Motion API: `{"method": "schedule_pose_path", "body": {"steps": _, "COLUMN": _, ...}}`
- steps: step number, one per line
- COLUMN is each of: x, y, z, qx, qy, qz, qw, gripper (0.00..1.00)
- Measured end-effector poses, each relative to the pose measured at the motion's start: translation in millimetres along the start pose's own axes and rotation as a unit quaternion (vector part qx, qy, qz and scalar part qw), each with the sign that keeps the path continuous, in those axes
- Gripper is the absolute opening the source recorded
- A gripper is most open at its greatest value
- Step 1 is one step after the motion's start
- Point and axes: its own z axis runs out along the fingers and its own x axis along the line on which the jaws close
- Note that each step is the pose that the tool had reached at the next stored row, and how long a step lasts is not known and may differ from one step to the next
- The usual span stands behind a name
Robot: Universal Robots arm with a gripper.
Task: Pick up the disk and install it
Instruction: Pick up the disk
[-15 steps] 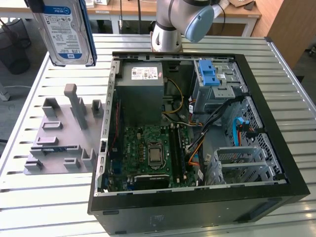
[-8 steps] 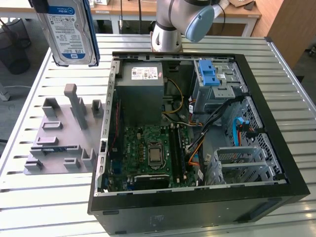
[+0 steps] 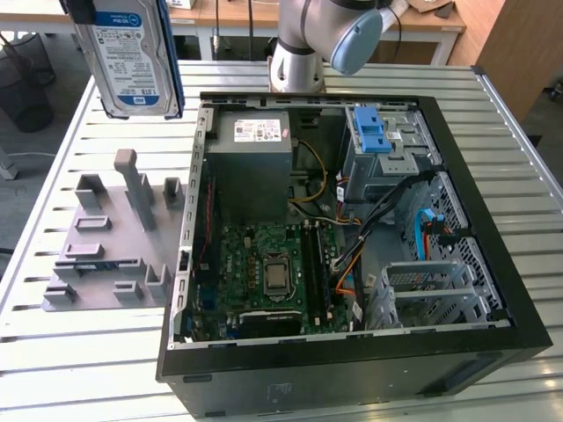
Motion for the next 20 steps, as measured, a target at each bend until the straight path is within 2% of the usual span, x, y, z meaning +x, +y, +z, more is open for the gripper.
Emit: {"method": "schedule_pose_path", "body": {"steps": 20, "x": 6.2, "y": -17.9, "z": -0.2, "qx": 0.0, "qy": 0.0, "qz": 0.0, "qw": 1.0, "gripper": 0.36}}
